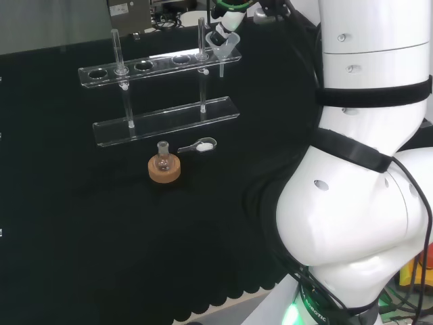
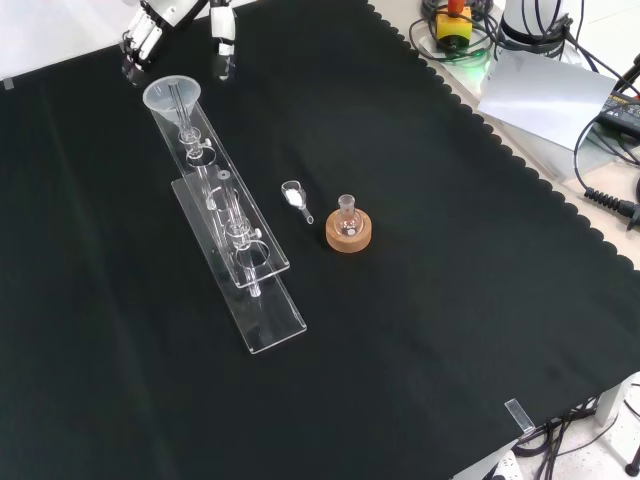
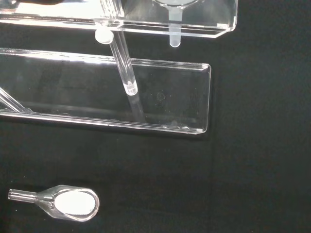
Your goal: Pick up the funnel from the transparent funnel stand.
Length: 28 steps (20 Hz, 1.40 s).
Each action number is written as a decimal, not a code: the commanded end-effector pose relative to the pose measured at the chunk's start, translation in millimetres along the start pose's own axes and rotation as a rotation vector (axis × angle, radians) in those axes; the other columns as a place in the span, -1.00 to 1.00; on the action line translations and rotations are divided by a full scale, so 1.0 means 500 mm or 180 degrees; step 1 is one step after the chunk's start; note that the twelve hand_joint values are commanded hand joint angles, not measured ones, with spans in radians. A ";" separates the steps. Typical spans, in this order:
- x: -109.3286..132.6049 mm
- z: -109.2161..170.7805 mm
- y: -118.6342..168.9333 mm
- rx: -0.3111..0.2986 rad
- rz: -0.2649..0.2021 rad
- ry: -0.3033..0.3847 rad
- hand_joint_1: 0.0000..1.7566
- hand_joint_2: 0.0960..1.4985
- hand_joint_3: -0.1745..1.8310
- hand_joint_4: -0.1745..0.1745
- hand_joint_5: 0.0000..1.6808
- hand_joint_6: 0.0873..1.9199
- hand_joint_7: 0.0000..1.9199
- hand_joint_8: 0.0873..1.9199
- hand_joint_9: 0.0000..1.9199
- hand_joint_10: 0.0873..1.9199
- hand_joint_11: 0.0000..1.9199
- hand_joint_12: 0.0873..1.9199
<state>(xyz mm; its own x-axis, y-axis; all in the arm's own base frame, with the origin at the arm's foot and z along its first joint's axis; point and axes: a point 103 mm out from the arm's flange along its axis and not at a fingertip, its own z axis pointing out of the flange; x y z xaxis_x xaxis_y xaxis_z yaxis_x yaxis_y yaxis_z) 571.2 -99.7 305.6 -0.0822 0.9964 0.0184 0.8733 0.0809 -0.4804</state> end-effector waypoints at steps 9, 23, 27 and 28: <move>-0.020 0.007 0.044 0.0130 -0.0053 -0.0117 -0.26 0.01 -0.66 -0.26 -0.99 -1.00 -1.00 -0.91 -0.92 -0.20 -0.87 0.49; -0.017 0.030 0.070 0.0213 -0.0011 -0.0251 -0.24 -0.01 -0.64 -0.25 -1.00 -1.00 -1.00 -0.95 -0.90 -0.18 -0.85 0.48; -0.015 0.032 0.072 0.0216 0.0059 -0.0333 -0.21 -0.04 -0.59 -0.24 -0.99 -1.00 -1.00 -0.85 -0.83 -0.22 -0.83 0.47; -0.014 0.032 0.073 0.0204 0.0049 -0.0352 -0.21 -0.04 -0.58 -0.24 -0.98 -1.00 -1.00 -0.84 -0.82 -0.22 -0.83 0.47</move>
<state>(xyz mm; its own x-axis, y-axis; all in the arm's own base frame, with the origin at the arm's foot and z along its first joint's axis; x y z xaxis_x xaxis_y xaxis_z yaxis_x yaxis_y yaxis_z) 595.7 -105.8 276.1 -0.1191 0.9911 -0.0597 0.8397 0.0684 -0.5387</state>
